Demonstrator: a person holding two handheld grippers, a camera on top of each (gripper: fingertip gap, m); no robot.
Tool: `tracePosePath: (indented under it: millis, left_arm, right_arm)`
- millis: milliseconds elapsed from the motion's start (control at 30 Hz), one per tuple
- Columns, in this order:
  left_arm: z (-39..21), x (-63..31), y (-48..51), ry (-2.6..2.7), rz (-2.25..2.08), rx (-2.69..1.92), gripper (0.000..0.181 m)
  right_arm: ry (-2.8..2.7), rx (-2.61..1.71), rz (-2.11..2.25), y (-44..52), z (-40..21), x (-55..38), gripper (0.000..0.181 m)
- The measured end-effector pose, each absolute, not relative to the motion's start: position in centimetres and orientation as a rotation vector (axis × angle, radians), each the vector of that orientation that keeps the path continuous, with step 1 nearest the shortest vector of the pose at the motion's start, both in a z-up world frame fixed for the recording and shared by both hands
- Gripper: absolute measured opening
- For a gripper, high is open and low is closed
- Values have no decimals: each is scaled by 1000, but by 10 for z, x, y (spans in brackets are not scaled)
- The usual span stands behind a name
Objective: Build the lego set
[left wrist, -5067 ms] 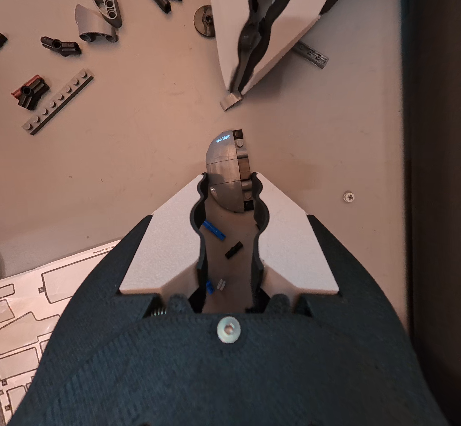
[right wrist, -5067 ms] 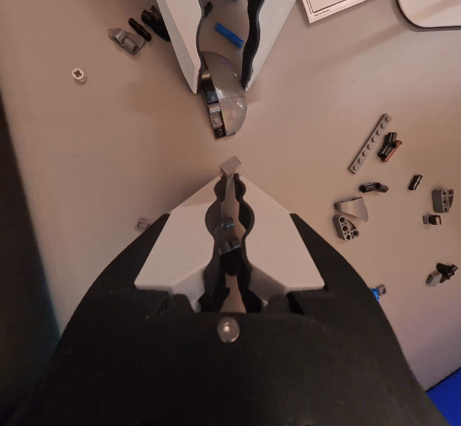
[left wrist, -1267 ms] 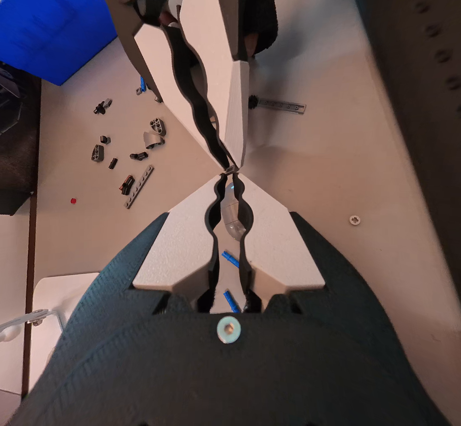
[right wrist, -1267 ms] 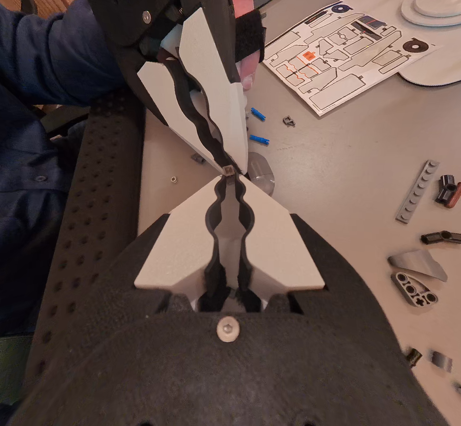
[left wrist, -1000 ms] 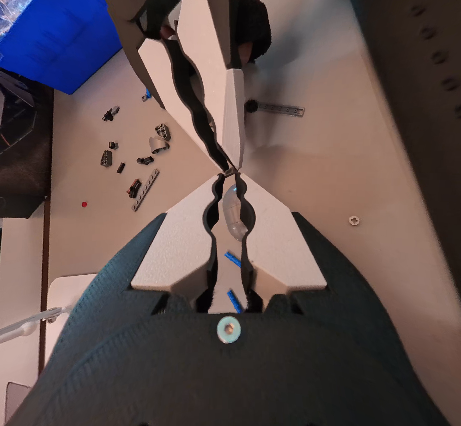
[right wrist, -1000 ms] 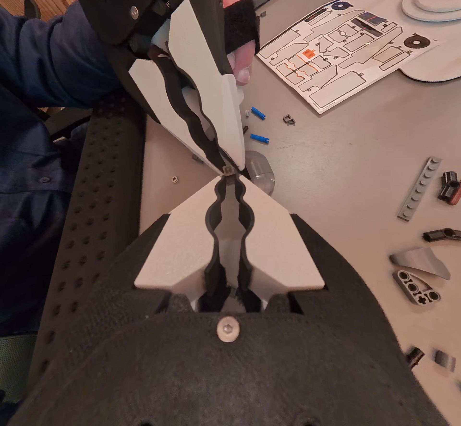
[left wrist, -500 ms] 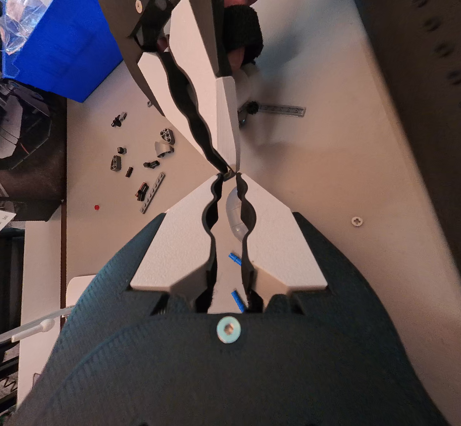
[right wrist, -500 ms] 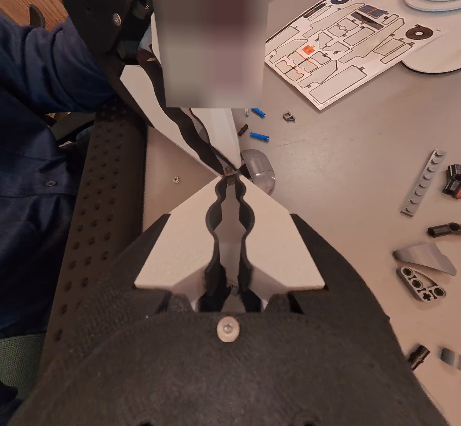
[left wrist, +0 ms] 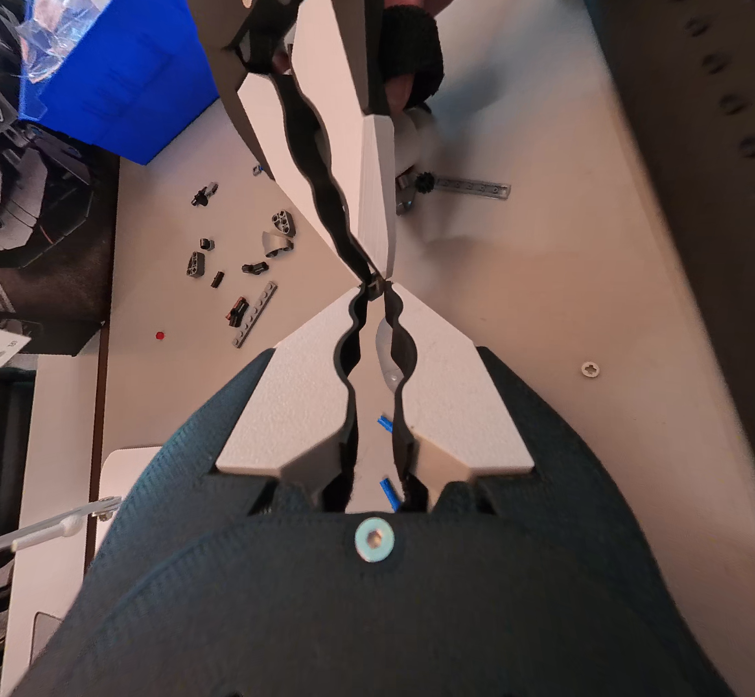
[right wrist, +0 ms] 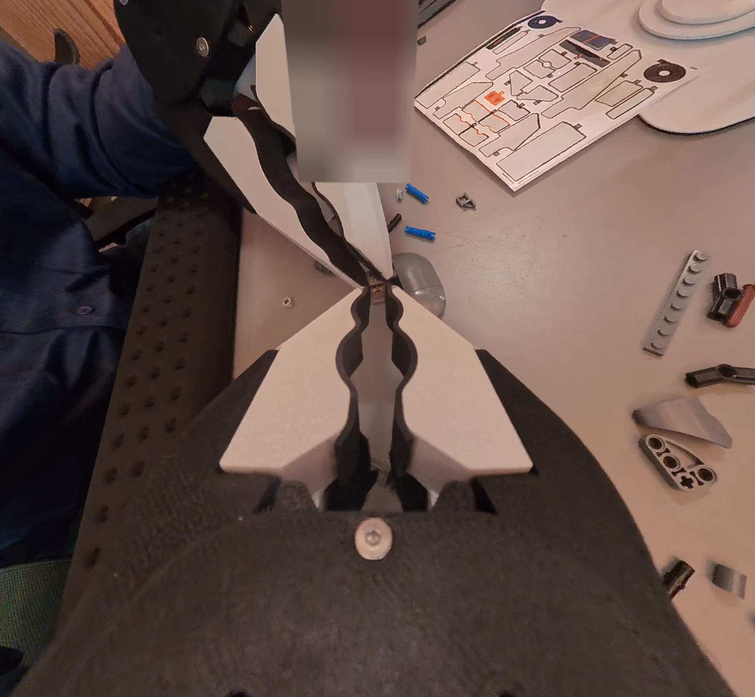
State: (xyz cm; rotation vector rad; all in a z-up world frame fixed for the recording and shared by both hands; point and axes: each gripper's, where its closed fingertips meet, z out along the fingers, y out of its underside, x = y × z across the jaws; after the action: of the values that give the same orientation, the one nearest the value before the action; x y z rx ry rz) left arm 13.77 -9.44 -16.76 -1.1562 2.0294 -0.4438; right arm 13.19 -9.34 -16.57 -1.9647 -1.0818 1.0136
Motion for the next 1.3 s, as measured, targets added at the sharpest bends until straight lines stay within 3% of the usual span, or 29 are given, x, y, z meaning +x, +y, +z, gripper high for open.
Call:
tracePosePath:
  millis: [400,667,1300]
  left_arm:
    - [-151,137,-86,1921,-589,-1218,5]
    - [-148,136,-82,1846,-839,-1369,5]
    - [-151,139,-84,1788,-1094,-1527,5]
  right_arm:
    - [-1023,-1893,1035,-89,-150,133,13]
    - [-1155,-1839,644,-78,-158,138,24]
    - [-1238,-1724,517,-82,-149,132,2]
